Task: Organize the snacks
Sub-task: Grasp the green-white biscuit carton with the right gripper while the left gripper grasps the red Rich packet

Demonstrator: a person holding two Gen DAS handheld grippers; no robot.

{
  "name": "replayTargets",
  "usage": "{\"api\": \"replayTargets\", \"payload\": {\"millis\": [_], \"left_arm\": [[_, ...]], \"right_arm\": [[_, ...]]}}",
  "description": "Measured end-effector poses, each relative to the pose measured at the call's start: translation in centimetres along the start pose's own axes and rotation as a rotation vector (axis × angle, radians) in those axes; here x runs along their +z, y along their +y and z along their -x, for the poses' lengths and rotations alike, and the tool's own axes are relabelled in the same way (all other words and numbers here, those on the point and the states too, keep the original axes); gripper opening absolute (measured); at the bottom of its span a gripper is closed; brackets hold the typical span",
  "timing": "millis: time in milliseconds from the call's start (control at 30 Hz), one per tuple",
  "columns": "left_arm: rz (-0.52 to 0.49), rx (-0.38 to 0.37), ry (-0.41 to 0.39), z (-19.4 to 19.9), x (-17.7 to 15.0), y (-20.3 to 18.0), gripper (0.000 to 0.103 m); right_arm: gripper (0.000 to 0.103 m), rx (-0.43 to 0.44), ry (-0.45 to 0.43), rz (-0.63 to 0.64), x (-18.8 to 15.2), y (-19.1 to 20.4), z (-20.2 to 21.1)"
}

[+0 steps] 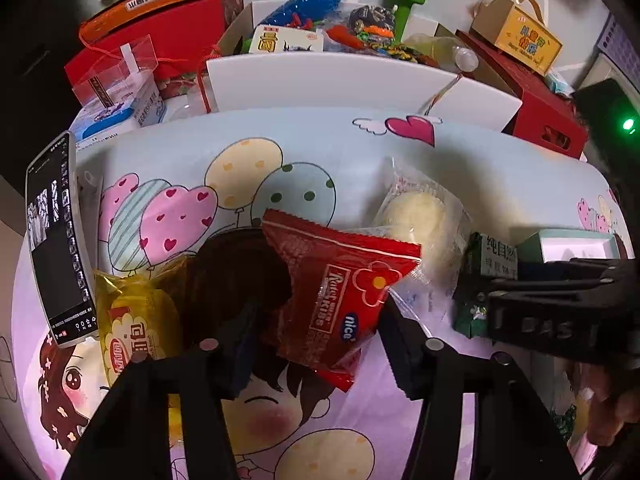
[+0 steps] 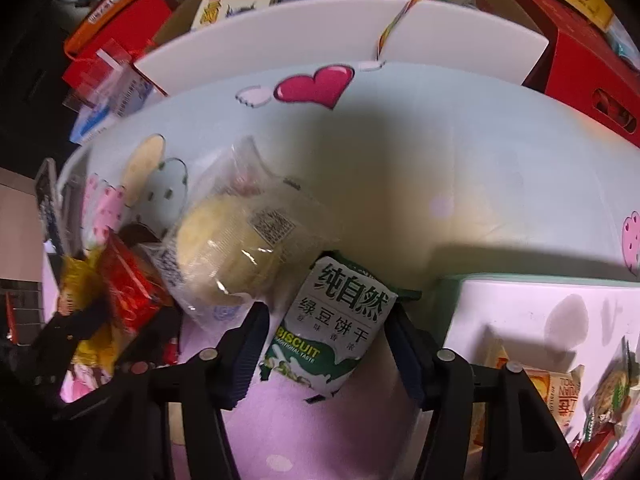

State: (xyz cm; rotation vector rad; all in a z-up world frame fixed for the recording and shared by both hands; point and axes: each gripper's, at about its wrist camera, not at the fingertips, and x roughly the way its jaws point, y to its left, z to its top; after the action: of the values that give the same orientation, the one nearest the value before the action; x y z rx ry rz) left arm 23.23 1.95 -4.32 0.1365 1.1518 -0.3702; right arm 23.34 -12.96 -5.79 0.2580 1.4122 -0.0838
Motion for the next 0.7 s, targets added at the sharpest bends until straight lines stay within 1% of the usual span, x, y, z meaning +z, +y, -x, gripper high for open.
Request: {"api": "replayTargets", "payload": {"millis": [67, 167, 233, 367, 433, 533, 700], "left_arm": [[-0.003, 0.001, -0.013, 0.2, 0.0, -0.2, 0.048], [0.006, 0.0, -0.024, 0.5, 0.0, -0.2, 0.046], [0.018, -0.011, -0.024, 0.5, -0.1, -0.2, 0.042], [0.028, -0.001, -0.03, 0.5, -0.3, -0.4, 0.041], [0.04, 0.002, -0.032, 0.5, -0.5, -0.5, 0.04], [0.07, -0.017, -0.041, 1.2, -0.8, -0.6, 0.04], [0.129, -0.031, -0.071, 2.8, -1.6, -0.5, 0.04]], "right_arm": [[0.06, -0.016, -0.009, 0.011, 0.0, 0.1, -0.2], [0.056, -0.038, -0.015, 0.029, -0.1, 0.4, -0.2], [0.054, -0.051, -0.032, 0.038, -0.3, 0.9, -0.1], [0.044, -0.052, -0.058, 0.047, -0.8, 1.2, 0.0], [0.043, -0.039, -0.063, 0.055, -1.1, 1.3, 0.3], [0.043, -0.018, -0.069, 0.068, -1.7, 1.5, 0.8], [0.043, -0.006, -0.109, 0.097, -3.1, 1.6, 2.6]]}}
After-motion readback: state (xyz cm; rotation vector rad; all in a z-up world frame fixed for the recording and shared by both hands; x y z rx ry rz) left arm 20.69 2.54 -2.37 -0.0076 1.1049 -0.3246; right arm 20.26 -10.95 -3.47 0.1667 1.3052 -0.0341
